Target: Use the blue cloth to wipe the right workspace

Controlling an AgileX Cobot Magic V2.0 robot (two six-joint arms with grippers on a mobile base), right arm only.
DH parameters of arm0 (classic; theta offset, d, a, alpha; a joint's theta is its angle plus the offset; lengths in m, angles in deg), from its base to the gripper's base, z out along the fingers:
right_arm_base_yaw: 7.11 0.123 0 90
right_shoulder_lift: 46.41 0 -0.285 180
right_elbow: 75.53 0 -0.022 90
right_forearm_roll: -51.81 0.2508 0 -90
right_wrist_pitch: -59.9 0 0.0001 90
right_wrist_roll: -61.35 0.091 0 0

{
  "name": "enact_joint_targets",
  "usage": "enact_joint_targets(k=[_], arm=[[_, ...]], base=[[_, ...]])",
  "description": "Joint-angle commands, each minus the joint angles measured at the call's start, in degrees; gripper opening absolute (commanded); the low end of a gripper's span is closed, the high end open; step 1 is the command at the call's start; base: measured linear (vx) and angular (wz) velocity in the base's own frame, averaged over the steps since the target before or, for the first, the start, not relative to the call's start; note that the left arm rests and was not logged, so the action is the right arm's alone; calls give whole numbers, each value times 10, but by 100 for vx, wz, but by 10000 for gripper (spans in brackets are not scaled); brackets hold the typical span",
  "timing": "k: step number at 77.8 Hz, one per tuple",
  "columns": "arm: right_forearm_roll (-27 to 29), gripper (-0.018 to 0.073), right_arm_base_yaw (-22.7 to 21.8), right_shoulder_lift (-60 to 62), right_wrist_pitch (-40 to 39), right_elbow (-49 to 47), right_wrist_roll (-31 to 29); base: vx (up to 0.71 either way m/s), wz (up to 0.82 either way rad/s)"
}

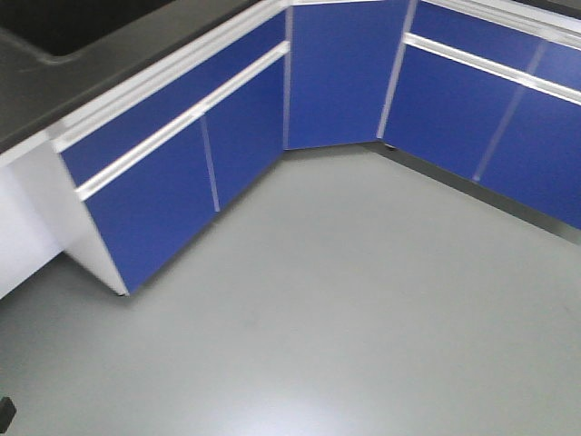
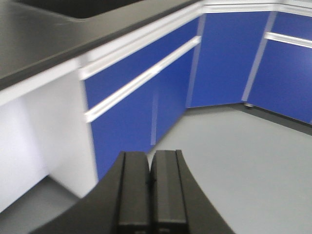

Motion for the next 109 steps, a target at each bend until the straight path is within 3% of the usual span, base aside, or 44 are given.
enact_joint_targets(k=[1,60,109], arm=[[-8,-5,-2,-5,-37,-16,-5],[-8,-5,-2,-5,-37,-16,-5],[-8,-5,-2,-5,-36,-16,-5]], base=[[-16,-62],[-14,-65],[1,-34]])
